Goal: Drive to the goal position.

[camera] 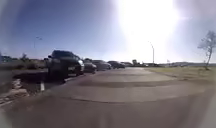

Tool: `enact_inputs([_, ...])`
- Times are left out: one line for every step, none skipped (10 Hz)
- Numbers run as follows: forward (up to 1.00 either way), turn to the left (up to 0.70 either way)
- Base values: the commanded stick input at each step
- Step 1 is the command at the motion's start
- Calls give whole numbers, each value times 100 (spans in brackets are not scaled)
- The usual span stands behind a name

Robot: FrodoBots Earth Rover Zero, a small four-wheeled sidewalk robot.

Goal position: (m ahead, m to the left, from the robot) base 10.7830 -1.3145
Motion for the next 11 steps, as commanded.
enact_inputs([100, 0])
enact_inputs([100, 0])
enact_inputs([100, 0])
enact_inputs([100, 0])
enact_inputs([100, 0])
enact_inputs([100, 0])
enact_inputs([100, -6])
enact_inputs([100, -24])
enact_inputs([100, -40])
enact_inputs([100, -40])
enact_inputs([100, -40])
